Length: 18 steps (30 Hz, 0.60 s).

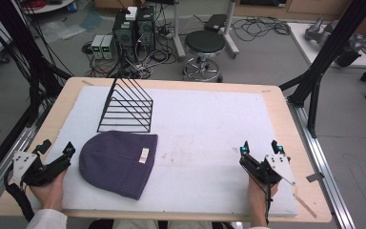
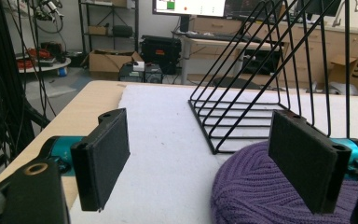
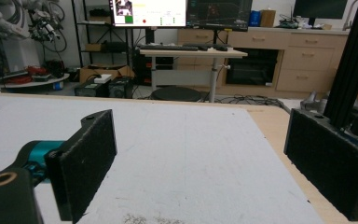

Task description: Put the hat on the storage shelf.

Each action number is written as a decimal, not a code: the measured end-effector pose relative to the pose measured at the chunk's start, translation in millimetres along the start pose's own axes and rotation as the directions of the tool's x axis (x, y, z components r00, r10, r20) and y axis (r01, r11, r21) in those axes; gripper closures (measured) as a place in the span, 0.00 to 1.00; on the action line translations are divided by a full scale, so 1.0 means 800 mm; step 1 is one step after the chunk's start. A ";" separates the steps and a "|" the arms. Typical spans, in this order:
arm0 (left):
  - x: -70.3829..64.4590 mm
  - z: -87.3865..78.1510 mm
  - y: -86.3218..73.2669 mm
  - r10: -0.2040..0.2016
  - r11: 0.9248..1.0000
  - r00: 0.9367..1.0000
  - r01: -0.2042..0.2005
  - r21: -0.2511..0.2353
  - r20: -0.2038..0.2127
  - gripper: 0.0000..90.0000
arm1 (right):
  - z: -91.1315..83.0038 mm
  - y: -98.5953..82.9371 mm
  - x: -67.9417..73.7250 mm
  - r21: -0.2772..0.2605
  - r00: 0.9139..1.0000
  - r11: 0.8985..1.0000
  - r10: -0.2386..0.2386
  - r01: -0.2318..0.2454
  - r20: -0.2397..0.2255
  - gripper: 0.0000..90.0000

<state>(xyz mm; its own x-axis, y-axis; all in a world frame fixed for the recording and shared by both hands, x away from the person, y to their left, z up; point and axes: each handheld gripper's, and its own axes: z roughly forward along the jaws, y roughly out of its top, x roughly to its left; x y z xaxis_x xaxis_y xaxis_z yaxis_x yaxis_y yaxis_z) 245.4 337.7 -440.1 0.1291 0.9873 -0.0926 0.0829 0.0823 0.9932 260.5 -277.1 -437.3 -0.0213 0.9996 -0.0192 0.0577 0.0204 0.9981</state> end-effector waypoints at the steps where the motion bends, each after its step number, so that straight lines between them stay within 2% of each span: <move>1: 0.001 0.000 0.000 -0.008 1.000 1.000 0.008 0.001 -0.001 0.23 | 0.000 0.000 0.000 -0.001 1.000 1.000 -0.007 0.007 -0.002 0.09; 10: 0.001 -0.001 0.000 -0.017 1.000 1.000 0.017 0.005 0.000 0.23 | -0.002 0.001 0.004 0.001 1.000 1.000 -0.016 0.016 -0.015 0.09; 18: -0.004 -0.001 0.000 -0.005 1.000 1.000 0.005 0.005 0.000 0.22 | -0.003 0.001 0.007 0.003 0.999 1.000 -0.031 0.031 -0.020 0.09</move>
<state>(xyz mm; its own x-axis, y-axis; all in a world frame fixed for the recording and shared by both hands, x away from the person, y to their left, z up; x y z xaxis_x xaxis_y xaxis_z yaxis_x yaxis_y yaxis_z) 244.4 334.6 -439.9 0.1290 0.9868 -0.0980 0.0882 0.0871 0.9923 258.3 -271.6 -436.5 -0.0430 0.9979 -0.0487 0.0600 0.0512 0.9969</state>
